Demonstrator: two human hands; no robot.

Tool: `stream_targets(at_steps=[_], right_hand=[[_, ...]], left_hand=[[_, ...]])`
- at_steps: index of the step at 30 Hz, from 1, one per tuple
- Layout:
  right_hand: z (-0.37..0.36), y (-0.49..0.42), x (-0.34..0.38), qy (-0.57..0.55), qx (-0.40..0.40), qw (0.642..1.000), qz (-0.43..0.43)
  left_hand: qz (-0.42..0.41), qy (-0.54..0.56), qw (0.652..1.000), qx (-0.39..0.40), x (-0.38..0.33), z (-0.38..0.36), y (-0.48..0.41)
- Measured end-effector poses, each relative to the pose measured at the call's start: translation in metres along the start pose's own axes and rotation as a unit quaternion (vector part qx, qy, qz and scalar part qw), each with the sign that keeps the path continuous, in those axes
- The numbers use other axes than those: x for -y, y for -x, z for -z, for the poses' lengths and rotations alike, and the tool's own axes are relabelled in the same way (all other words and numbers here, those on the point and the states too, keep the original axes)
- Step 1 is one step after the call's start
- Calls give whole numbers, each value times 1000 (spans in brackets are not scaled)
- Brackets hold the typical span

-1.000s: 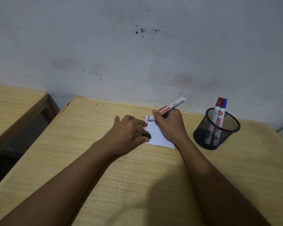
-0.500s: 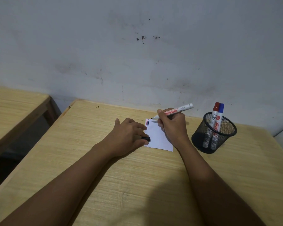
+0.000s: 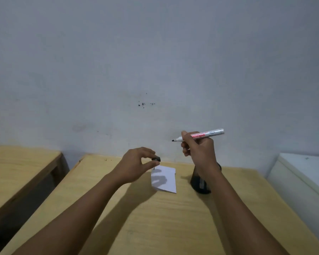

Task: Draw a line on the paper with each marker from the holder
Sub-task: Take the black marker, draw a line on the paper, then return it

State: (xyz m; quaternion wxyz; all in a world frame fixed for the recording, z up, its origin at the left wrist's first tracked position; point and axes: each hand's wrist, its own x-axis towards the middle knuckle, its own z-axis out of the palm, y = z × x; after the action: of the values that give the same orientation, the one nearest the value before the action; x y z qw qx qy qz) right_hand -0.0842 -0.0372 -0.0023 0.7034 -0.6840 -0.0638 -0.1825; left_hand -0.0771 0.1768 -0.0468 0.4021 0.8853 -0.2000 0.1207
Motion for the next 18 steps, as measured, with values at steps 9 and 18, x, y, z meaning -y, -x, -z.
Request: stream_targets(at_steps=[9,18], right_hand=[[21,51,98,-22,-9,997,75],[45,84,149,17,36,991,131]], left_hand=[[-94,99,984,-113,-123,34,10],[-182,68,976,-95,-193,52,33]])
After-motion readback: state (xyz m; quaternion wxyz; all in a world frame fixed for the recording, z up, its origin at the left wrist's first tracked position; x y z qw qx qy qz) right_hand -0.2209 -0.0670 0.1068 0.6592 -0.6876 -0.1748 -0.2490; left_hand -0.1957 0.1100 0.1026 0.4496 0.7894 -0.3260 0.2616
